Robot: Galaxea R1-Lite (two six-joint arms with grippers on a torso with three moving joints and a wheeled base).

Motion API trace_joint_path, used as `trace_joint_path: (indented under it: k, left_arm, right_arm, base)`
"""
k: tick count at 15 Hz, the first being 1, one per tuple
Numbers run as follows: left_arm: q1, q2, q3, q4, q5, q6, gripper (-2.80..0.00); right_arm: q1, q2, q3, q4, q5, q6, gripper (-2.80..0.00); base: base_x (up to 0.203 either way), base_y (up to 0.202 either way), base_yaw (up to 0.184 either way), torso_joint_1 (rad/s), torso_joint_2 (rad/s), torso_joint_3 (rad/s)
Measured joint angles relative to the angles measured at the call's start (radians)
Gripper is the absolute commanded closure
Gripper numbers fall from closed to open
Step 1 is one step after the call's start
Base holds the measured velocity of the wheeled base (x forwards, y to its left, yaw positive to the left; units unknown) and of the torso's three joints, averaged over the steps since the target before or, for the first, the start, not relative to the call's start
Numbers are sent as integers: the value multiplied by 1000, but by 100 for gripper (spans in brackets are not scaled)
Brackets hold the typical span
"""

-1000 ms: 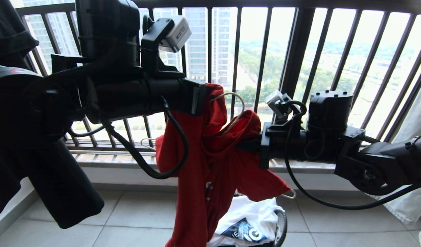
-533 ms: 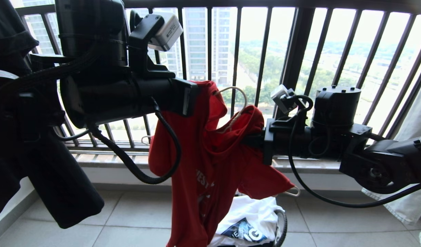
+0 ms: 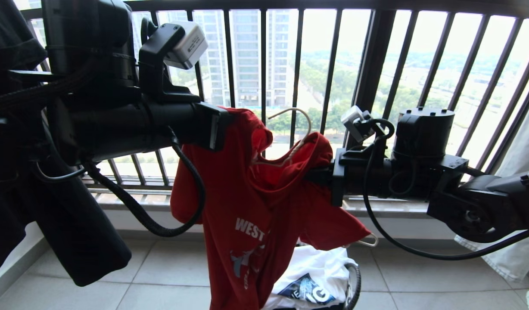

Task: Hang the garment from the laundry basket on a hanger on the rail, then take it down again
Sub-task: Hang the clothes on the clothes rack

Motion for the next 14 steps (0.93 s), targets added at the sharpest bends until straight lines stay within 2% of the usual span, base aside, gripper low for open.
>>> trace_joint_path:
  k: [3, 4, 8, 11, 14]
  left_arm:
    - [0, 11, 33, -6, -2, 0, 0]
    - [-2, 16, 35, -7, -2, 0, -280]
    - [-11, 21, 35, 7, -1, 7, -280]
    - [-22, 4, 30, 86, 0, 45, -280]
    - [-22, -13, 28, 97, 24, 57, -280]
  right_arm:
    - [-7, -6, 0, 0, 0, 1, 0]
    - [-9, -8, 0, 0, 1, 2, 0]
    - [-15, -16, 0, 0, 2, 3, 0]
    - [-18, -18, 0, 0, 1, 3, 0]
    - [-18, -20, -1, 0, 1, 4, 0]
  base:
    - [0, 0, 0, 0, 0, 0]
    - [0, 0, 0, 0, 0, 0]
    - [0, 0, 0, 0, 0, 0]
    - [0, 0, 0, 0, 0, 0]
    - [0, 0, 0, 0, 0, 0]
